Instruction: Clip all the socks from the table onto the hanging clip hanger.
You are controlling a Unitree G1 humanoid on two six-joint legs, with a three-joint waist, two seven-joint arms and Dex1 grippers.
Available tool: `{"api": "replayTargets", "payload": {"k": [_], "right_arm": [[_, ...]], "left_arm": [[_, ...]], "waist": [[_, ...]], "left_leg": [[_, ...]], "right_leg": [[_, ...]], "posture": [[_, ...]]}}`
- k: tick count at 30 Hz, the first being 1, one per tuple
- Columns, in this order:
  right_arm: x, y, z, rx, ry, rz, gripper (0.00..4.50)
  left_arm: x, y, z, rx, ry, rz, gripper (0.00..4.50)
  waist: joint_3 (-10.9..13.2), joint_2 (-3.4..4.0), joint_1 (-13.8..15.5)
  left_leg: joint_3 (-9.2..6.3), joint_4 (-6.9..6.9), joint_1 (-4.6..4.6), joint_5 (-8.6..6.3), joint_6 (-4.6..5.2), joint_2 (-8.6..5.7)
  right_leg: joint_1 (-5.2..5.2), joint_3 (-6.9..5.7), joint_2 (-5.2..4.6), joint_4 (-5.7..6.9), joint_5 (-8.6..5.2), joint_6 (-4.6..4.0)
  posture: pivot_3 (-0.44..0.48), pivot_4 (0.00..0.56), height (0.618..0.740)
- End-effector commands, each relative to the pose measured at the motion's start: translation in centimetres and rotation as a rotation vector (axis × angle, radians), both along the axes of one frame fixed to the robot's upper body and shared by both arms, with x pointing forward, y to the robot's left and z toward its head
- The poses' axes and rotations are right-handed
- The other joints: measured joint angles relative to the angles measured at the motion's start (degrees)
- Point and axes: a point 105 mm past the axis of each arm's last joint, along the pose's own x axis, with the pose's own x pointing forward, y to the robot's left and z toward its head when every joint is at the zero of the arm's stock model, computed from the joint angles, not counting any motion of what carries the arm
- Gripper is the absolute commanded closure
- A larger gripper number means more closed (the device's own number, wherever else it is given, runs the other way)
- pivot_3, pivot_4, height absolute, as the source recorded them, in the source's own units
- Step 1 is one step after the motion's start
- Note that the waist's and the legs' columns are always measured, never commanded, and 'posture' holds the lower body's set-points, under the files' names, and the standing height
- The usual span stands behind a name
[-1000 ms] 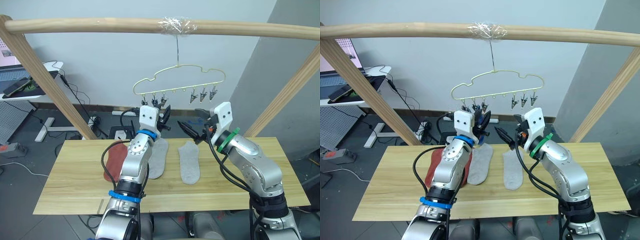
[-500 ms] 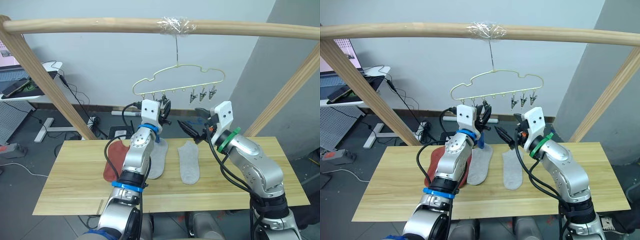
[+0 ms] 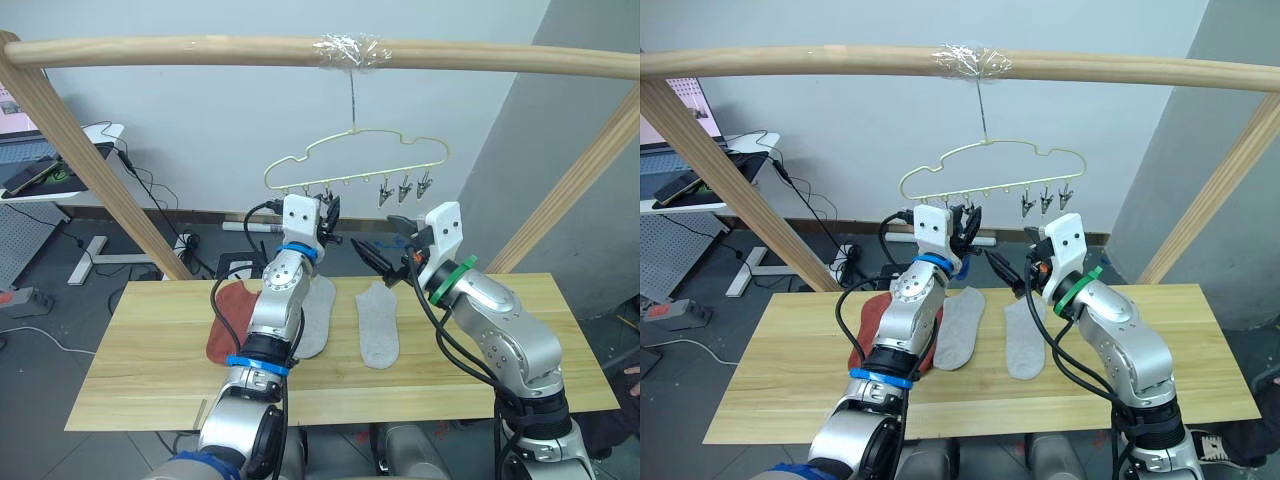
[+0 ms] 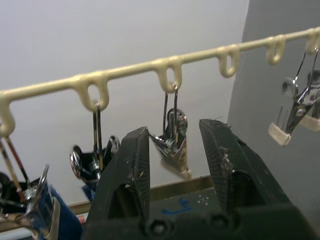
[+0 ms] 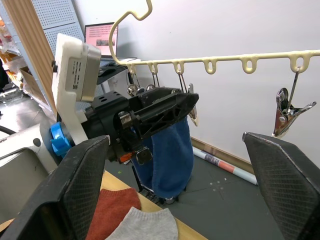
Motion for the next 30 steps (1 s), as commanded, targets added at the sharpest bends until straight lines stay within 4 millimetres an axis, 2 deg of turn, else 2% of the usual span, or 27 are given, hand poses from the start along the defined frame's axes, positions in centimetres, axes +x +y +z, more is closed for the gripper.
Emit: {"api": "replayTargets", "payload": {"k": [1, 30], "right_arm": [[-0.5, 0.3, 1.8, 0.019, -0.071, 0.02, 0.0], [-0.2, -0.2, 2.1, 0.022, -0.074, -0.003, 0.0]], "left_arm": [[-0.1, -0.3, 2.0, 0.001, -0.077, -0.003, 2.76], [0.5, -1.5, 2.5, -0.019, -0.08, -0.058, 2.76]], "waist": [[0.0, 0.0, 0.0], [0.0, 0.0, -0.07]], "left_leg": [[0.0, 0.0, 0.0, 0.0, 0.0, 0.0], [0.01, 0.0, 0.0, 0.0, 0.0, 0.0]], "right_leg": [[0.0, 0.0, 0.0, 0.0, 0.0, 0.0], [0.0, 0.0, 0.0, 0.0, 0.0, 0.0]], "posture": [[-0.082, 0.122, 0.74], [-0.099, 0.13, 0.74]]}}
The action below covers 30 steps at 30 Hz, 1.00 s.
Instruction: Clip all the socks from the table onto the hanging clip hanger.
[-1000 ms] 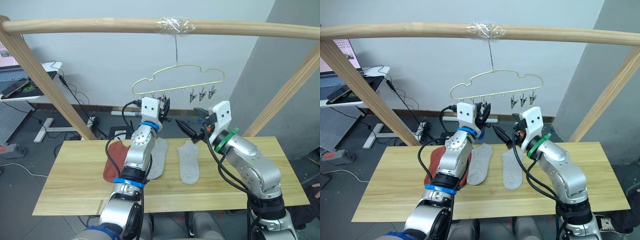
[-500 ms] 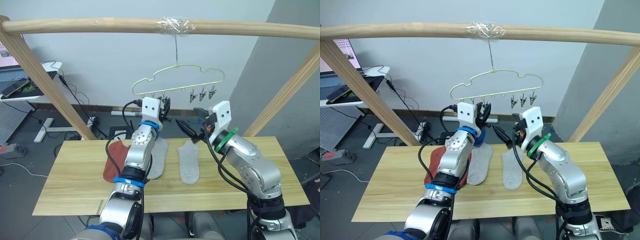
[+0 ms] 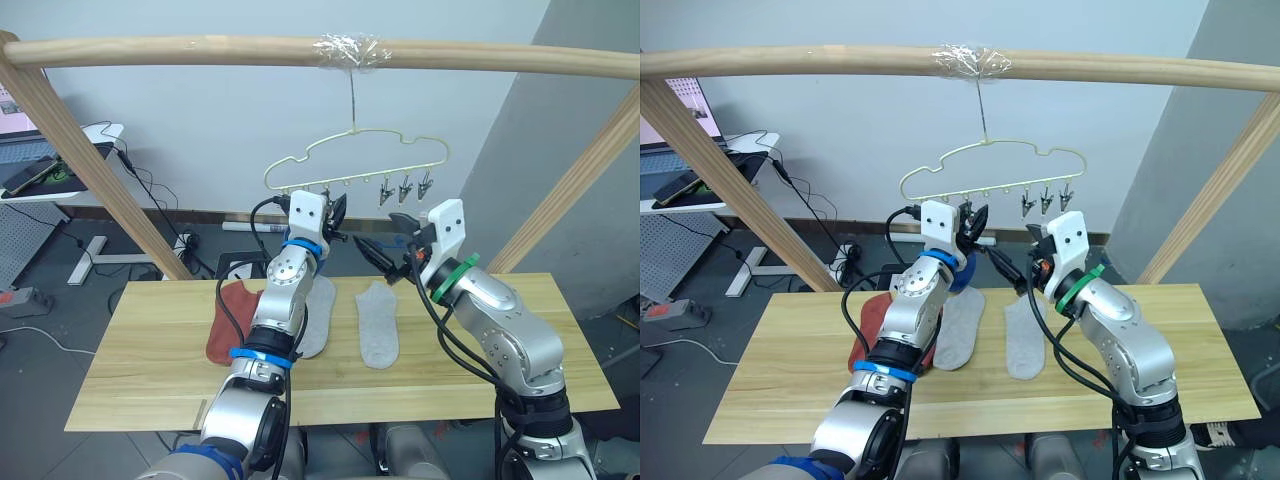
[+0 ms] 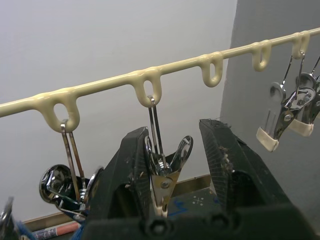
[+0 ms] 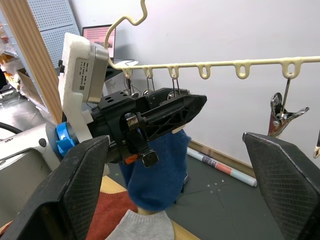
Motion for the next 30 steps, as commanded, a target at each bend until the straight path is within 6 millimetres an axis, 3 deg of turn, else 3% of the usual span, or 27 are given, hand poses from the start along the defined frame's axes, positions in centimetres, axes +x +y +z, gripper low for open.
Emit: {"api": "replayTargets", "payload": {"k": [1, 9, 15, 18, 21, 23, 27, 30], "right_arm": [[-0.4, 0.1, 1.8, 0.02, -0.064, 0.01, 0.0], [-0.3, 0.2, 1.8, 0.022, -0.064, 0.011, 0.0], [-0.5, 0.3, 1.7, 0.026, -0.06, 0.013, 0.0], [-0.5, 0.3, 1.6, 0.028, -0.056, 0.013, 0.0], [-0.4, 0.3, 1.3, 0.03, -0.045, 0.011, 0.0], [-0.3, 0.5, -0.4, -0.045, 0.006, 0.015, 0.0], [-0.2, 0.4, -6.7, -0.292, 0.155, 0.013, 0.0], [0.2, 0.4, -10.1, -0.371, 0.225, 0.007, 0.0]], "left_arm": [[0.0, -0.3, 1.9, -0.02, -0.068, -0.014, 2.76], [-0.1, -0.5, 1.7, -0.051, -0.045, -0.037, 2.76], [-0.2, -0.6, 1.5, -0.072, -0.024, -0.058, 4.0], [-0.3, -0.6, 1.4, -0.071, -0.02, -0.062, 4.34], [-0.2, -0.4, 1.5, -0.067, -0.019, -0.059, 4.36], [-0.2, -0.1, 1.7, -0.071, -0.015, -0.06, 4.36], [-0.6, 0.3, 2.1, -0.09, 0.006, -0.097, 4.36], [-1.0, 0.7, 2.4, -0.112, 0.029, -0.128, 4.36]], "waist": [[0.0, 0.0, 0.0], [0.0, 0.0, 0.0], [0.0, 0.0, 0.0], [0.0, 0.0, 0.0], [0.0, 0.0, 0.0], [0.0, 0.0, -0.01], [0.0, 0.0, 0.0], [0.01, 0.0, 0.05]], "left_leg": [[0.0, 0.0, 0.0, 0.0, 0.0, 0.0], [0.0, 0.0, 0.0, 0.0, 0.0, 0.0], [0.0, 0.0, 0.0, 0.0, 0.0, 0.0], [0.0, 0.0, 0.0, 0.0, 0.0, 0.0], [0.0, 0.0, 0.0, 0.0, 0.0, 0.0], [0.0, 0.0, 0.0, 0.0, 0.0, 0.0], [0.0, 0.0, 0.01, 0.0, 0.0, 0.0], [-0.01, -0.03, 0.02, 0.0, 0.0, 0.0]], "right_leg": [[0.0, 0.0, 0.0, 0.0, 0.0, 0.0], [0.0, 0.0, 0.0, 0.0, 0.0, 0.0], [0.0, 0.0, 0.0, 0.0, 0.0, 0.0], [0.0, 0.0, 0.0, 0.0, 0.0, 0.0], [0.0, 0.0, 0.0, 0.0, 0.0, 0.0], [0.0, 0.0, 0.0, 0.0, 0.0, 0.0], [0.0, 0.0, 0.0, -0.02, 0.0, 0.0], [-0.01, 0.0, 0.0, -0.01, -0.01, -0.01]], "posture": [[-0.098, 0.13, 0.74], [-0.097, 0.132, 0.74], [-0.095, 0.135, 0.74], [-0.094, 0.134, 0.74], [-0.094, 0.134, 0.74], [-0.094, 0.134, 0.74], [-0.064, 0.137, 0.74], [-0.044, 0.137, 0.74]]}}
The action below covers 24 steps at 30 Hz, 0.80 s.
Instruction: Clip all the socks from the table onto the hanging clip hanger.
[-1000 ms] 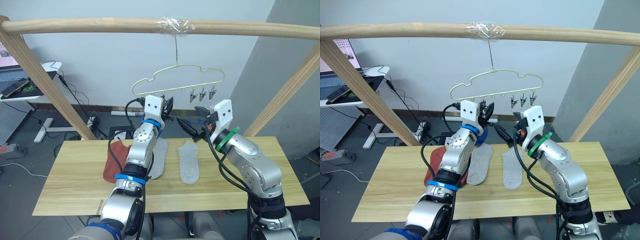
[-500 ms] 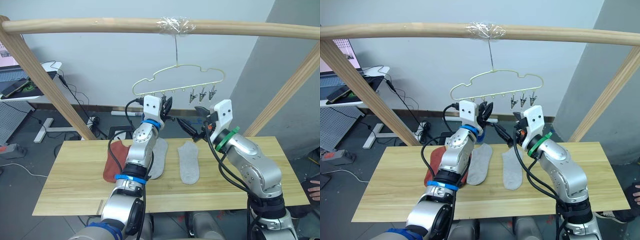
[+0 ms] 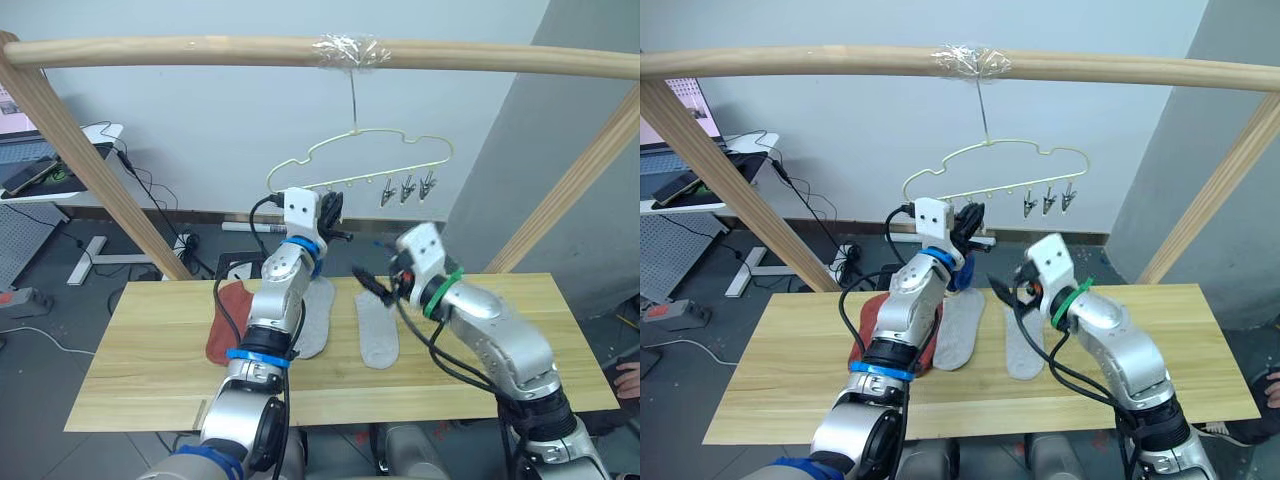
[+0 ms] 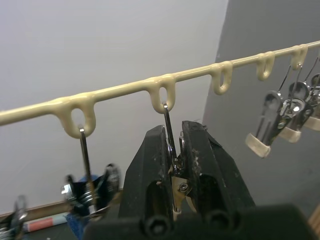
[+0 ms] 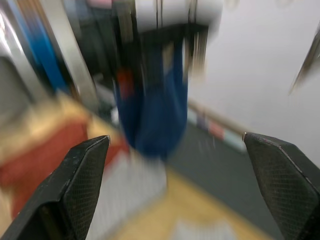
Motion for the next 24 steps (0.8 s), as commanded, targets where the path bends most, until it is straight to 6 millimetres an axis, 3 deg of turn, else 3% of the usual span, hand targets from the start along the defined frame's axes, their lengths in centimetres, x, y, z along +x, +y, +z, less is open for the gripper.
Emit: {"api": "replayTargets", "payload": {"k": [1, 6, 10, 15, 18, 24], "right_arm": [[0.7, 0.4, -2.7, -0.075, 0.03, 0.0, 0.0], [3.2, -0.1, -7.9, -0.177, 0.143, -0.096, 0.0], [3.1, -0.4, -11.7, -0.239, 0.244, -0.102, 0.0], [2.5, -1.6, -14.2, -0.291, 0.284, -0.105, 0.0], [1.8, -1.8, -14.7, -0.246, 0.309, -0.093, 0.58], [1.3, -1.8, -14.0, -0.193, 0.289, -0.064, 2.53]], "left_arm": [[-0.7, 0.3, 2.0, -0.037, -0.028, -0.054, 4.36], [-1.6, 1.0, 1.7, -0.005, 0.0, -0.086, 4.36], [-2.2, 1.3, 1.9, -0.005, 0.006, -0.077, 4.36], [-2.8, 1.3, 1.8, -0.006, 0.015, -0.074, 4.36], [-3.0, 1.5, 1.6, -0.006, 0.022, -0.07, 4.36], [-3.0, 1.7, 1.5, -0.017, 0.037, -0.07, 4.36]], "waist": [[0.01, 0.0, 0.06], [0.0, 0.0, 0.06], [0.0, -0.01, 0.53], [-0.1, -0.03, 1.43], [-0.25, -0.02, 1.58], [-0.78, -0.04, 1.61]], "left_leg": [[0.0, 0.0, 0.0, 0.0, 0.0, 0.0], [0.03, 0.03, 0.06, 0.01, 0.0, 0.0], [-0.02, 0.01, 0.05, 0.01, 0.0, 0.0], [0.0, 0.03, 0.08, 0.01, 0.0, -0.01], [-0.01, 0.03, 0.2, 0.01, 0.0, -0.01], [0.0, 0.04, 0.24, 0.02, 0.0, -0.01]], "right_leg": [[0.0, 0.0, 0.0, 0.01, 0.0, 0.0], [-0.01, 0.03, 0.0, 0.11, 0.01, -0.01], [0.0, 0.01, 0.01, 0.11, 0.01, -0.01], [0.06, 0.02, -0.01, 0.08, 0.01, -0.01], [0.13, 0.02, 0.0, 0.17, 0.01, -0.02], [0.16, 0.03, 0.0, 0.19, 0.01, -0.01]], "posture": [[-0.039, 0.136, 0.74], [0.007, 0.131, 0.74], [0.044, 0.129, 0.74], [0.067, 0.123, 0.74], [0.068, 0.119, 0.74], [0.061, 0.114, 0.74]]}}
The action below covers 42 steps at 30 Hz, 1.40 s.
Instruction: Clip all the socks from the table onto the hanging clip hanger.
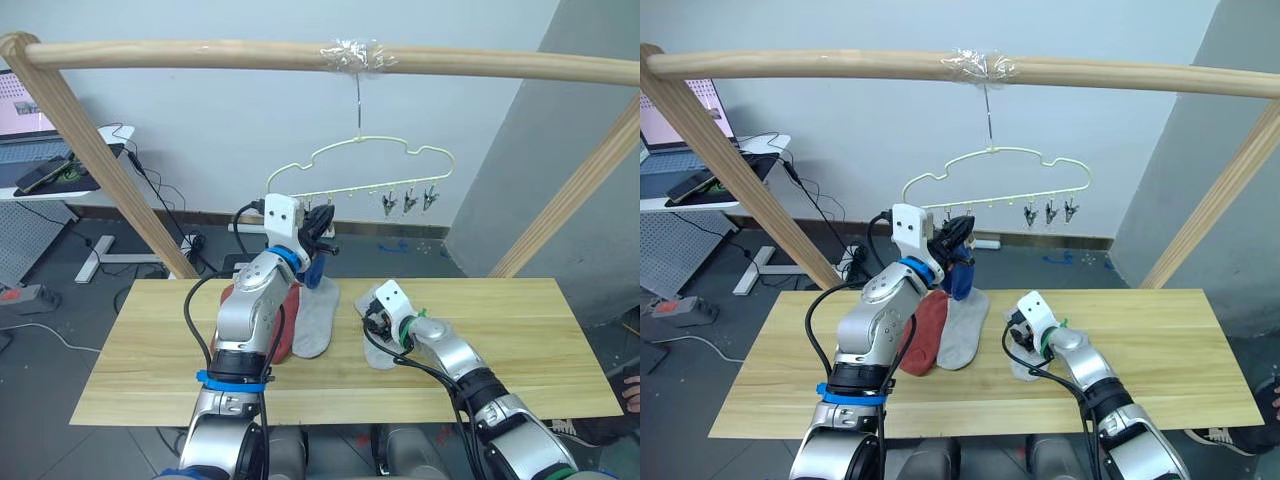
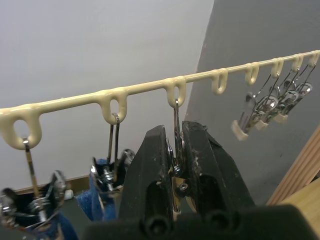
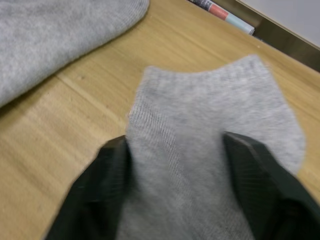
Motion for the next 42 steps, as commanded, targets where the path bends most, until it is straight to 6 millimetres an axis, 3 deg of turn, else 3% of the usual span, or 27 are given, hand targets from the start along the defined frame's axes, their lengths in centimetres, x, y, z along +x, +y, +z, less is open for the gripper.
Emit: {"api": "replayTargets", "payload": {"k": [1, 6, 9, 16, 24, 31, 42], "right_arm": [[-1.2, -0.5, -0.7, 0.009, 0.038, 0.023, 2.91], [-1.9, -0.3, 1.1, 0.04, -0.029, 0.114, 4.45], [-2.3, -0.1, 3.2, 0.023, -0.129, 0.2, 4.45], [-4.2, 2.1, 10.7, 0.039, -0.475, 0.42, 4.45], [-3.5, 4.3, 16.2, 0.208, -0.628, 0.38, 4.45], [-3.3, 4.4, 17.4, 0.232, -0.677, 0.381, 4.45], [-3.9, 3.8, 17.7, 0.237, -0.697, 0.406, 4.45]], "left_arm": [[-0.2, 0.0, 1.6, -0.047, -0.037, -0.009, 4.36], [0.0, 0.0, 1.2, -0.117, 0.037, -0.026, 4.36], [0.0, 0.2, 0.6, -0.198, 0.125, -0.033, 4.36], [-0.3, 1.2, 0.0, -0.483, 0.375, -0.092, 4.36], [-0.9, 1.6, 0.6, -0.601, 0.445, -0.15, 4.36], [-1.0, 1.8, 0.6, -0.633, 0.463, -0.14, 4.36], [-1.0, 2.3, 0.7, -0.677, 0.481, -0.131, 4.36]], "waist": [[-0.1, 0.01, 0.0], [-0.12, 0.04, -0.02], [-0.12, 0.04, -0.1], [-0.17, 0.01, -0.39], [-0.23, -0.05, -0.45], [-0.25, -0.07, -0.13], [-0.24, -0.07, -0.15]], "left_leg": [[0.0, 0.0, 0.0, 0.0, 0.0, 0.0], [0.0, -0.01, -0.03, 0.0, 0.0, 0.0], [0.01, 0.0, -0.07, 0.0, 0.0, 0.0], [-0.02, -0.01, -0.01, 0.0, 0.0, 0.0], [-0.01, 0.0, -0.01, 0.02, -0.04, 0.0], [-0.01, 0.0, -0.05, 0.04, -0.08, 0.0], [-0.01, -0.02, -0.04, 0.04, -0.07, 0.0]], "right_leg": [[0.0, 0.0, 0.0, 0.0, 0.0, 0.0], [-0.03, 0.0, 0.0, 0.0, -0.01, 0.0], [-0.05, 0.01, 0.0, -0.04, -0.01, 0.01], [-0.06, -0.02, 0.01, 0.02, -0.01, 0.02], [-0.04, 0.0, 0.01, -0.01, -0.01, 0.01], [-0.04, 0.0, 0.0, -0.06, -0.01, 0.01], [-0.05, 0.0, 0.0, -0.05, -0.01, -0.01]], "posture": [[0.061, 0.114, 0.74], [0.049, 0.103, 0.74], [0.043, 0.099, 0.74], [0.028, 0.099, 0.74], [0.018, 0.102, 0.74], [0.026, 0.107, 0.74], [0.025, 0.114, 0.74]]}}
